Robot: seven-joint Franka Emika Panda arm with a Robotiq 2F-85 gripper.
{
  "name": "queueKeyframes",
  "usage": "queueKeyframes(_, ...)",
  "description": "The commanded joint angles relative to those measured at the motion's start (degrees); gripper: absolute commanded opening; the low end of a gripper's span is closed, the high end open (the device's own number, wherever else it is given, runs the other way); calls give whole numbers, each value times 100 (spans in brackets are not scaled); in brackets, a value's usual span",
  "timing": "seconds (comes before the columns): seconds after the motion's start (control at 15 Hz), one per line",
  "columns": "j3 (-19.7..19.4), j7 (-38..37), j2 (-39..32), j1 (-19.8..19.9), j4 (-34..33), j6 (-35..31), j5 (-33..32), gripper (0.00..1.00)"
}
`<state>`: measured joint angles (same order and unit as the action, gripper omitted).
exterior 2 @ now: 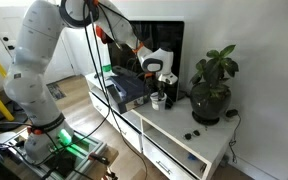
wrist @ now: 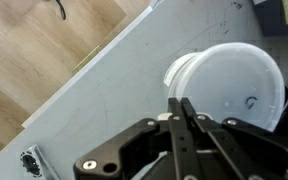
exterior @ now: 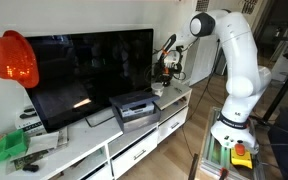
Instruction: Remove the lid from the plastic bowl, put it on the table, put the sunglasses inside the bowl and then cover the bowl with the plastic lid
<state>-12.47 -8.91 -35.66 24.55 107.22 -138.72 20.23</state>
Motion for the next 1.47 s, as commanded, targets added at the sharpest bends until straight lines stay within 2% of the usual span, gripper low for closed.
queueKeyframes(0.0, 42, 14, 130, 78, -93, 200, 127, 1)
queueKeyframes(0.47, 126, 226, 653, 158, -80, 475, 363, 1)
queueKeyframes(0.6, -155, 7, 898, -14, 40, 651, -18, 1)
queueKeyframes(0.8, -887, -689, 1110, -340, 209, 566, -1158, 1)
queueKeyframes(0.93, -1226, -918, 1021, -375, 220, 415, -1790, 1)
queueKeyframes(1.07, -1080, -348, 883, -29, 210, 384, -1622, 1)
queueKeyframes(1.13, -1241, -441, 709, -45, 210, 220, -1872, 1)
queueKeyframes(1.4, -1165, -309, 224, 268, 217, -177, -1679, 1)
